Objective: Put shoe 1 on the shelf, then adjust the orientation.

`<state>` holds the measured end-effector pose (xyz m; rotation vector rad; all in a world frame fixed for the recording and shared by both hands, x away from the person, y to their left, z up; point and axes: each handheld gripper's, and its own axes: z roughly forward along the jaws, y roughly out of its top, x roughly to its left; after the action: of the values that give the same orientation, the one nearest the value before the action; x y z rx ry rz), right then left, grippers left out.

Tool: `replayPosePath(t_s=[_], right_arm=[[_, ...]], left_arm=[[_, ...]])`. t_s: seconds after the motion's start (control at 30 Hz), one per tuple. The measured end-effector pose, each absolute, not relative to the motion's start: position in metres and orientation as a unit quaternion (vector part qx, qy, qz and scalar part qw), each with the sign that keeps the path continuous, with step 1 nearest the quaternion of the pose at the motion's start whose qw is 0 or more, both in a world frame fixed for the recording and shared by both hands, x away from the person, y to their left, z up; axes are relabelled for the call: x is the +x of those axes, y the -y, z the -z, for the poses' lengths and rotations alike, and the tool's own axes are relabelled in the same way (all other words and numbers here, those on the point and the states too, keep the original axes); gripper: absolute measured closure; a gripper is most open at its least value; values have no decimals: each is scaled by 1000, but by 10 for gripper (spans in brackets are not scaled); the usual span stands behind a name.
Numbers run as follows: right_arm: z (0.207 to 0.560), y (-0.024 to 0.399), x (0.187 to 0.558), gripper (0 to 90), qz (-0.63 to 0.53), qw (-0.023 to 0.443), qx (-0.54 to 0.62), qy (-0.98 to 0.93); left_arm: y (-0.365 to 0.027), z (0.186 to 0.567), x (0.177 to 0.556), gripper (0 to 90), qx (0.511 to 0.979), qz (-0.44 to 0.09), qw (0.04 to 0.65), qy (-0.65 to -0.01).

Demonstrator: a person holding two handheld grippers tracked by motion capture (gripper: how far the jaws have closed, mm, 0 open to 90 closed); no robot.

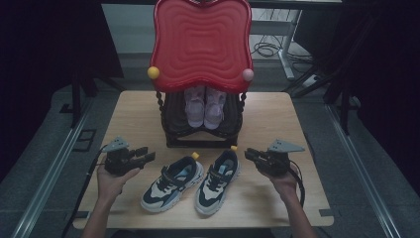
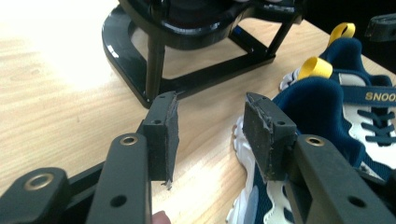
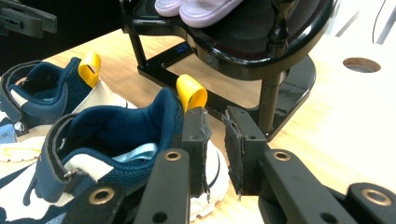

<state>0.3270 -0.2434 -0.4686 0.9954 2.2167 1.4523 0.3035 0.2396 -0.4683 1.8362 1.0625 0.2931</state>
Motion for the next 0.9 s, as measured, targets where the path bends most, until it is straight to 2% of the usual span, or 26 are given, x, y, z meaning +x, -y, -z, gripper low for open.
replayPosePath(t_s=[0.67,0.9], right_arm=[[476,255,324,722,-495,158,360,-775],[479,257,323,711,-490,159,366,-775]], left_arm=[[-241,472,286,504,766,-108,469,-425],[-237,470,279,548,773,-102,472,-412]])
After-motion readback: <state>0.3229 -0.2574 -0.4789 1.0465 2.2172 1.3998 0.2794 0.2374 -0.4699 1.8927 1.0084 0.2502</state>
